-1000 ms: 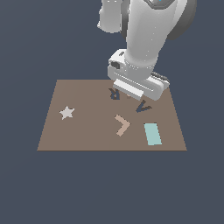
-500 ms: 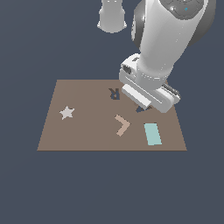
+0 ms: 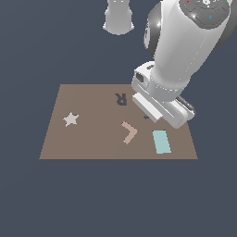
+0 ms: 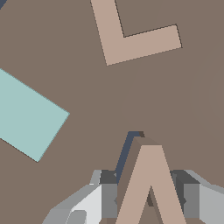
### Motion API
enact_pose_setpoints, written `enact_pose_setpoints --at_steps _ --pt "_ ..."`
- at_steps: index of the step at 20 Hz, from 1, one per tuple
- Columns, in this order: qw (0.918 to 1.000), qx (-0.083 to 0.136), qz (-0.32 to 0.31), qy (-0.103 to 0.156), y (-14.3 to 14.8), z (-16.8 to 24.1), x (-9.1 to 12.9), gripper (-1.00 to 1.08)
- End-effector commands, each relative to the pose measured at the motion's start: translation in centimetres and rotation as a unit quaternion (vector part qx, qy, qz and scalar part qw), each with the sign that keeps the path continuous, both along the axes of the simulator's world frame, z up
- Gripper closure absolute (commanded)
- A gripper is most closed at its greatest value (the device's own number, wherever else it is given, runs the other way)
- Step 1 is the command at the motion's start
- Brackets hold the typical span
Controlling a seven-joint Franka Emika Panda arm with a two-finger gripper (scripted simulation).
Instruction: Insert a designated object into the corresponding slot on a board.
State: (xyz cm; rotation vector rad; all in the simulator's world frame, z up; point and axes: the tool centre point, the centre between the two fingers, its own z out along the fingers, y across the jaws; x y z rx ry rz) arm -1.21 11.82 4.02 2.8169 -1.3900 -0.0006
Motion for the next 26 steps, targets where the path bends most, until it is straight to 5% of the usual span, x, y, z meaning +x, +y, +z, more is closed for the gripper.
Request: enact_pose_setpoints --at_steps 1,16,17,26 --pt "1.0 0.0 -0.007 0.0 0.1 0.0 0.3 1.08" --pt "1.0 0.0 -0.005 0.0 0.0 -1.0 0.2 1.08" --pt "1.0 0.0 -0.005 0.0 0.0 -1.0 0.2 -0.92" --pt "1.0 0.0 -0.005 0.0 0.0 -1.0 0.2 -0.92"
